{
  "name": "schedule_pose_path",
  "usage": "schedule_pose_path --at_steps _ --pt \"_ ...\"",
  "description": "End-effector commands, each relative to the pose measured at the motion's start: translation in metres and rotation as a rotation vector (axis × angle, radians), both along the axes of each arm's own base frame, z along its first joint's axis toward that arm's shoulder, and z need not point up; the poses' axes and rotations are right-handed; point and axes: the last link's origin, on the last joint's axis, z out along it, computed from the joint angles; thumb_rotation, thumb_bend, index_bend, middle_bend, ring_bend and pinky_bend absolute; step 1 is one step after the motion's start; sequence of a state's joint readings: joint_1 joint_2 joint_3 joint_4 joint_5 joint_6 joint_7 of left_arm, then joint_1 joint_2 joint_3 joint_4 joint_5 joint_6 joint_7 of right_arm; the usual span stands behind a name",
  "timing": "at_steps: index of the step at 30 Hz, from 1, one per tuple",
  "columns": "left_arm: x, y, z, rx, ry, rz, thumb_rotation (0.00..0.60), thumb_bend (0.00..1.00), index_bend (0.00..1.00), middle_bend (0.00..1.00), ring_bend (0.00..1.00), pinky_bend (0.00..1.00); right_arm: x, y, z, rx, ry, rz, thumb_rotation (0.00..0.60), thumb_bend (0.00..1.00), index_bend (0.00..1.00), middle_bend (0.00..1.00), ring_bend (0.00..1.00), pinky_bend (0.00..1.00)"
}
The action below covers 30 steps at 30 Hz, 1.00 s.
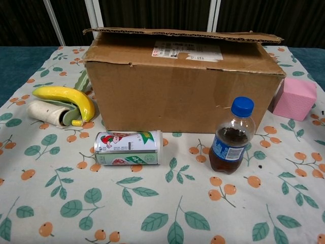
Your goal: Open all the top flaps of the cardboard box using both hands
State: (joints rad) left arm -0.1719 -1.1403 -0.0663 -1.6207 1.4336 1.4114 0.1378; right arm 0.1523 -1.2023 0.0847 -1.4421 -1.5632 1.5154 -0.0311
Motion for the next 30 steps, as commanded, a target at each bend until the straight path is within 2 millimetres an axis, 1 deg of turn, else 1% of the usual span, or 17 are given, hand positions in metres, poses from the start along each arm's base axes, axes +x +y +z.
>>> schedule_pose_path --at_steps 1,7,10,13,15,19,22,26,30 --pt "0.001 0.000 -0.001 -0.001 -0.004 0.001 0.600 0.10 0.00 0.00 0.00 0.00 -0.001 0.000 0.000 -0.001 -0.002 -0.004 0.600 0.17 0.00 0.00 0.00 0.20" --pt "0.004 0.004 -0.001 0.007 0.001 -0.009 0.600 0.10 0.00 0.00 0.00 0.00 -0.002 -0.002 0.001 -0.010 -0.004 -0.009 0.600 0.17 0.00 0.00 0.00 0.20" --pt "0.011 0.008 0.000 0.020 0.003 -0.027 0.600 0.10 0.00 0.00 0.00 0.00 -0.004 -0.003 0.001 -0.014 -0.017 -0.021 0.600 0.17 0.00 0.00 0.00 0.20" --pt "0.022 0.014 0.005 0.027 -0.009 -0.042 0.600 0.10 0.00 0.00 0.00 0.00 -0.005 -0.004 0.001 -0.018 -0.030 -0.030 0.600 0.17 0.00 0.00 0.00 0.20" --pt "0.033 0.021 0.008 0.026 -0.021 -0.056 0.600 0.11 0.00 0.00 0.00 0.00 -0.005 -0.004 0.001 -0.014 -0.038 -0.035 0.600 0.17 0.00 0.00 0.00 0.20" --pt "0.067 0.040 0.012 0.013 -0.034 -0.112 0.600 0.12 0.00 0.00 0.00 0.00 -0.005 -0.005 -0.002 -0.004 -0.057 -0.046 0.600 0.17 0.00 0.00 0.00 0.20" --pt "0.094 0.058 0.012 0.000 -0.021 -0.163 0.600 0.13 0.00 0.00 0.00 0.00 -0.004 -0.005 -0.003 -0.002 -0.068 -0.049 0.600 0.17 0.00 0.00 0.00 0.20" --pt "0.129 0.083 0.006 -0.023 -0.018 -0.217 0.600 0.14 0.00 0.00 0.00 0.00 -0.005 -0.006 -0.004 0.003 -0.090 -0.065 0.600 0.17 0.00 0.00 0.00 0.20" --pt "0.157 0.105 -0.004 -0.046 -0.015 -0.249 0.600 0.17 0.00 0.00 0.00 0.00 -0.005 -0.007 -0.006 0.006 -0.110 -0.081 0.600 0.17 0.00 0.00 0.00 0.20"
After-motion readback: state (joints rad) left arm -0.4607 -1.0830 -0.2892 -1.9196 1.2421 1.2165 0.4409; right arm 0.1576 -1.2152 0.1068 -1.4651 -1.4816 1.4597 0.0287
